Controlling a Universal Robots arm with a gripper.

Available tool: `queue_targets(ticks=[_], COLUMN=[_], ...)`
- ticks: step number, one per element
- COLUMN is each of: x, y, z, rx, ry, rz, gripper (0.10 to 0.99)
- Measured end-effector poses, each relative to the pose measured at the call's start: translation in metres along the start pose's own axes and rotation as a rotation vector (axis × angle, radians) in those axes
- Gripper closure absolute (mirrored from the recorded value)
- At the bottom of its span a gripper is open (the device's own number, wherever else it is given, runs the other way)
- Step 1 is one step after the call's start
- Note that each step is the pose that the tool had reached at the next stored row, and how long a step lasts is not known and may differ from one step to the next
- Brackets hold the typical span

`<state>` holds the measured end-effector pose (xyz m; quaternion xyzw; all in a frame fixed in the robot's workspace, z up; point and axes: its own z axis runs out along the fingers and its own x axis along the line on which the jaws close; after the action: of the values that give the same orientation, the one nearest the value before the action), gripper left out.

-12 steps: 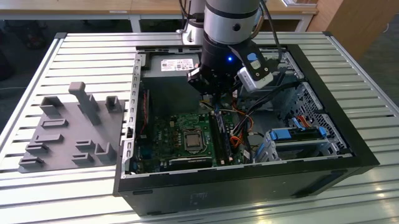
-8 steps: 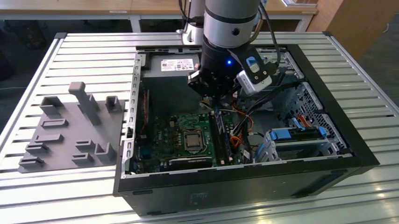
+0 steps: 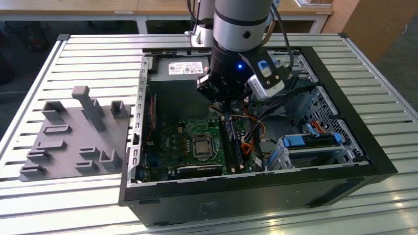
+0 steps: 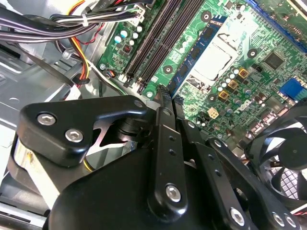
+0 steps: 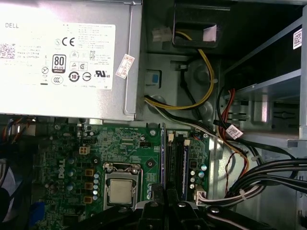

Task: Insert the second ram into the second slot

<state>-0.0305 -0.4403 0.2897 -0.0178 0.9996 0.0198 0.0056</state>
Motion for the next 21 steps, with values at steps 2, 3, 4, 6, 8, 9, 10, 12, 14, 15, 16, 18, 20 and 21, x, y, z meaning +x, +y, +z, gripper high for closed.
queue_targets(ticks=[2, 3, 4, 6, 8, 9, 10, 12, 14, 15, 16, 18, 20, 21], x=[0.0, 0.0, 0.0, 0.0, 0.0, 0.0001, 0.0001, 0.0001, 0.0001, 0.0001, 0.0001, 0.0001, 0.0001, 0.0001], y=[0.0, 0.0, 0.0, -0.0001, -0.0002, -0.0005, -0.0006, -0.0007, -0.0007, -0.0007, -0.0008, -0.001, -0.0011, -0.0012], z=[0.0004, 0.0006, 0.0008, 0.0012, 0.0037, 0.0067, 0.0069, 0.0073, 0.0077, 0.0079, 0.0081, 0.0085, 0.0091, 0.0094], rx=[0.0, 0.0, 0.0, 0.0, 0.0, 0.0, 0.0, 0.0, 0.0, 0.0, 0.0, 0.0, 0.0, 0.0], ry=[0.0, 0.0001, 0.0, 0.0, 0.0001, 0.001, 0.0011, 0.001, 0.0011, 0.0012, 0.0013, 0.0014, 0.0014, 0.0013], rz=[0.0, 0.0, 0.0, 0.0, 0.0, 0.0, 0.0, 0.0, 0.0, 0.0, 0.0, 0.0, 0.0, 0.0], gripper=[0.949, 0.949, 0.949, 0.949, 0.949, 0.949, 0.949, 0.949, 0.949, 0.949, 0.949, 0.949, 0.949, 0.949])
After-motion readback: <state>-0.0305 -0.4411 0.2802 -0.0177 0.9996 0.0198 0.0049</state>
